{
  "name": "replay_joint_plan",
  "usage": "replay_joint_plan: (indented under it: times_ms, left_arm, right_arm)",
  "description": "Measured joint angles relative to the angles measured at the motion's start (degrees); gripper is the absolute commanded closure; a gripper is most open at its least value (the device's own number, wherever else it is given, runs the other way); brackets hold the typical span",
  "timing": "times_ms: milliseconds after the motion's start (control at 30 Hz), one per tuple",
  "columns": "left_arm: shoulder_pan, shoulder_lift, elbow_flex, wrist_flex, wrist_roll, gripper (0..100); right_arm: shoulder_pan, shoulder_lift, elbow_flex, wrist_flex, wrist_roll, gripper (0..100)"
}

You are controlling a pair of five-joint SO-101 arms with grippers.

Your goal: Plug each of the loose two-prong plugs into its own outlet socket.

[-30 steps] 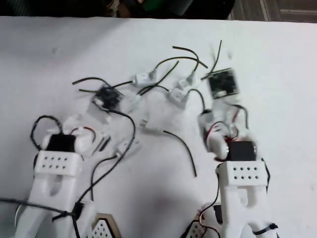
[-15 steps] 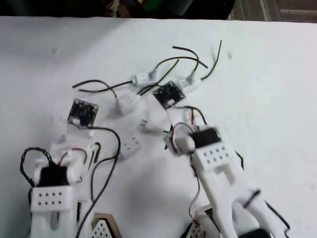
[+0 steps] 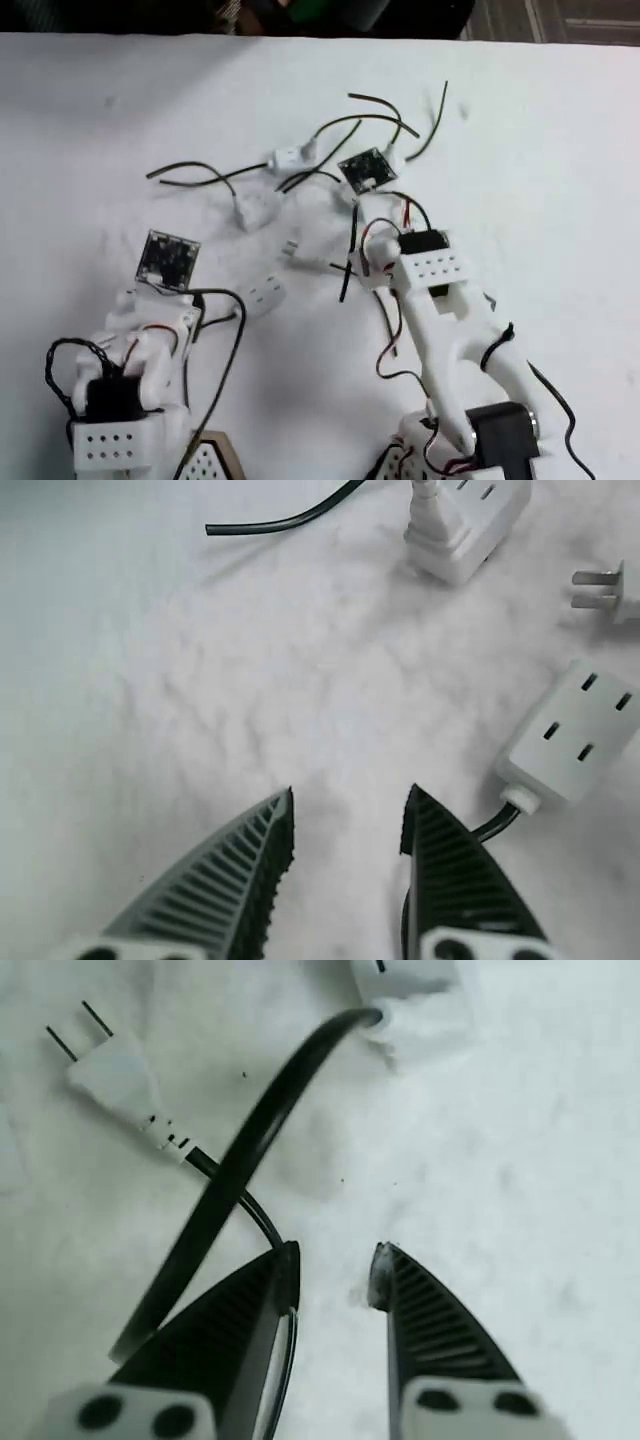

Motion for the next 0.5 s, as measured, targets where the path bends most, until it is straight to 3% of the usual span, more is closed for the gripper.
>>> replay_joint_plan:
  times_ms: [200, 500]
  left_arm:
    - [0.0, -3.4, 0.1, 2.3, 0.0, 82]
    - [0.0, -3.6, 0.1, 2.4, 0.0, 82]
  right_arm:
    - [2.5, 0.6, -2.6, 4.2, 1.8, 87.5]
    - [-4.7, 0.6, -1.8, 6.6, 1.9, 87.6]
